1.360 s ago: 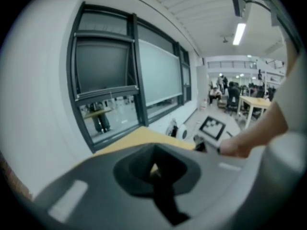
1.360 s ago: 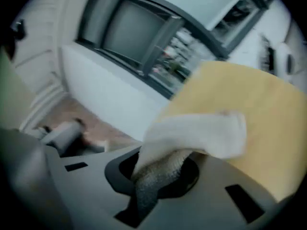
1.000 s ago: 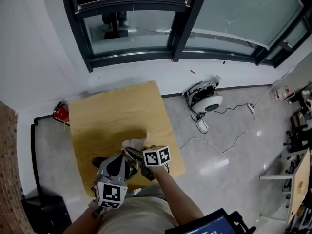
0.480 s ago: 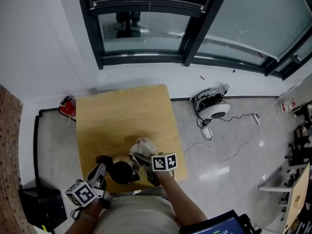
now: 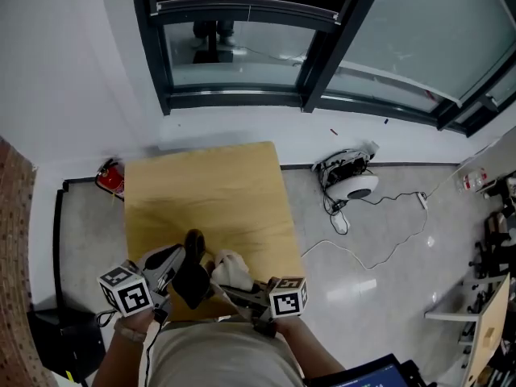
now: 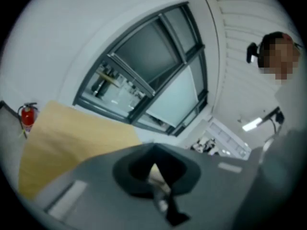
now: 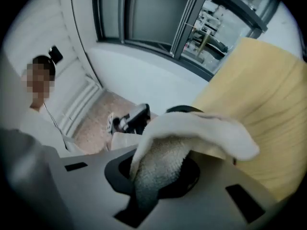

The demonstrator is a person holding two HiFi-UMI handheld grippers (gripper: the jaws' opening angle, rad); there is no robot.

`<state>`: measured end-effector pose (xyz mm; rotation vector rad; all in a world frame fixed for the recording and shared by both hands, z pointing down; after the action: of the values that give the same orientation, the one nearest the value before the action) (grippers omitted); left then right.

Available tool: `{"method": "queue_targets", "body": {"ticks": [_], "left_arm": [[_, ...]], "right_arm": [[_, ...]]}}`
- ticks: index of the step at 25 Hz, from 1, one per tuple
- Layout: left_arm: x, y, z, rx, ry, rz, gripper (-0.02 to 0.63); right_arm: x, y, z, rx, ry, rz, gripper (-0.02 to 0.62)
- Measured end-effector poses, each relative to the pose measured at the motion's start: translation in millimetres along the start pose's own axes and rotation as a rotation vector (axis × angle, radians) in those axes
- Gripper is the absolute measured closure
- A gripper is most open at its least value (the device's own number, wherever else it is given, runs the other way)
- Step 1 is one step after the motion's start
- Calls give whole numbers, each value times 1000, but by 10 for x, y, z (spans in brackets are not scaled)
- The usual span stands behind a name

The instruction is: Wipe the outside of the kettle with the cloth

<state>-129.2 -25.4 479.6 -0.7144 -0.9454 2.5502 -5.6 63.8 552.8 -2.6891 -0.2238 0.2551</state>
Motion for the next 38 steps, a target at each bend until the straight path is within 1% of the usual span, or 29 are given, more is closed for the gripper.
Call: {"method": "queue_targets", "body": {"ticks": [1,2,4,5,6,7,10,11,12,14,15,16,18,19,20,22,23,24,25,27,28,29,31,32,33,34,35,37,38], "left_arm": [[-11,-89,-114,-40,-18,54,610],[-40,-187,-183,-93,-12,104,610],[-93,-297,-213,-201,43,152,607],[-101,-306,-208,-223,70,151,607],[-99,-304,-204,-223,90,143,607],[-96,-305,-207,-216,102,137,607],[-100,-324,-227,-223,119,128,609],[-97,-331,-226,-237,135,123,609],[-99,-337,-226,-256,156,118,609],[-124,-360,-252,-302,189,116,609],[-133,-378,-271,-326,207,117,609],[-138,-392,-286,-352,229,117,609],[-149,-398,-299,-392,268,113,609],[-149,-395,-297,-400,282,108,609],[-142,-389,-288,-401,295,101,609],[-127,-368,-268,-402,319,86,609],[-129,-363,-265,-402,327,85,609],[-135,-365,-266,-402,333,86,609],[-142,-368,-267,-401,340,88,609],[-143,-372,-263,-410,351,90,609],[-140,-373,-261,-425,360,92,609],[-142,-373,-262,-446,370,94,609],[-154,-379,-270,-477,388,99,609],[-158,-385,-272,-480,392,102,609],[-158,-387,-266,-473,393,103,609],[-152,-383,-252,-460,394,102,609],[-141,-375,-236,-445,394,100,609],[-130,-358,-221,-430,388,96,609],[-137,-354,-224,-433,385,96,609]], "right_arm": [[-36,83,-4,-25,17,-40,541],[-65,122,-151,-57,-21,-56,541],[-70,63,-746,-138,-230,-20,541],[-74,1,-1000,-160,-340,27,541],[-94,-21,-1090,-146,-404,63,541],[-122,35,-1000,-100,-402,58,541],[-294,455,-390,46,-142,-145,541],[-370,506,-441,39,-122,-177,541],[-420,486,-699,-6,-185,-168,541],[-444,332,-1387,-171,-396,-71,541],[-447,295,-1504,-217,-444,-36,541],[-461,342,-1366,-189,-415,-41,541],[-492,564,-717,16,-221,-125,541],[-482,595,-573,98,-181,-143,541],[-447,520,-705,98,-228,-122,541],[-352,186,-1414,-118,-437,8,541],[-320,73,-1625,-195,-513,71,541],[-297,66,-1597,-176,-544,98,541],[-282,150,-1379,-86,-524,79,541],[-280,322,-925,75,-391,-30,541],[-278,284,-953,71,-374,-53,541],[-265,145,-1178,14,-423,-19,541],[-243,-174,-1660,-91,-573,136,542],[-239,-229,-1696,-75,-616,192,545],[-235,-208,-1586,-12,-633,222,545],[-227,-136,-1381,72,-614,215,545],[-216,-38,-1143,138,-547,162,546],[-191,112,-858,155,-361,-7,545],[-182,97,-913,129,-334,-45,545]]}}
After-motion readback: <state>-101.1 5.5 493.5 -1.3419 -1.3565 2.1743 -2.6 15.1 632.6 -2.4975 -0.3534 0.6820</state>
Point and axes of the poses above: the fingertips, and each gripper's own axes: x backward along the fingers, z to its left, y out of its top, the point moved 3 cm from there along x, backward along the fingers, and after that the axes turned 5 degrees about z, right-handed, at the moved point
